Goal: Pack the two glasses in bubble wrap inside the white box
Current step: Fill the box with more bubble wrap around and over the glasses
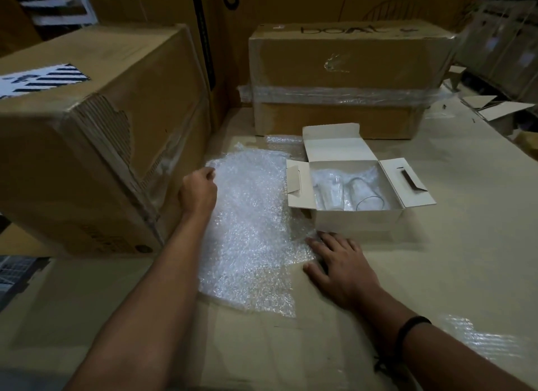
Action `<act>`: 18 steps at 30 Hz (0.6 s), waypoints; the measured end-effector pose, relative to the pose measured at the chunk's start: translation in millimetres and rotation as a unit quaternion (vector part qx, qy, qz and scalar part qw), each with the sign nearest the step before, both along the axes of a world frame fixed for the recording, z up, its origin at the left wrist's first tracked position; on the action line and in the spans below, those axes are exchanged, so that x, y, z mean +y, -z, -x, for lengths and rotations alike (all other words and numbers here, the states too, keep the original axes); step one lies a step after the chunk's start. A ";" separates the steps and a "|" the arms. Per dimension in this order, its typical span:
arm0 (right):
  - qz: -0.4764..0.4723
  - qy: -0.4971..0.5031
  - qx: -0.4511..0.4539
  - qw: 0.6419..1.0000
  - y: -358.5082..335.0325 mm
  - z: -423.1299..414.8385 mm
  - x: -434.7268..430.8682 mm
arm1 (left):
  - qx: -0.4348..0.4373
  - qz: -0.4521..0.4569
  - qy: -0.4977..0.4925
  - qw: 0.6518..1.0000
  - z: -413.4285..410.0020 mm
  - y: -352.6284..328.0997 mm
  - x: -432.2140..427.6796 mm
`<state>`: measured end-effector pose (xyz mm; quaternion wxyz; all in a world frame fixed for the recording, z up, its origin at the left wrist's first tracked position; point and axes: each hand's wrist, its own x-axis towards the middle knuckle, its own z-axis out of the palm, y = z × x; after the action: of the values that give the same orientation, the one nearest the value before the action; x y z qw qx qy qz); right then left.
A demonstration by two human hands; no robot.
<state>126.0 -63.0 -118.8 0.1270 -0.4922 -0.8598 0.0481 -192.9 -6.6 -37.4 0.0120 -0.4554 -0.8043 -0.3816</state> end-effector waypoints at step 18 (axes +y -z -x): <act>0.387 0.130 0.569 0.714 -75.1 -19.6 -7.3 | 0.144 -0.095 0.336 0.926 -145.1 58.9 -179.4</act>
<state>145.7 -70.3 -43.7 0.3955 -0.4850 -0.4595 0.6303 -47.8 -186.0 -96.3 0.0420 -0.7455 -0.5540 -0.3683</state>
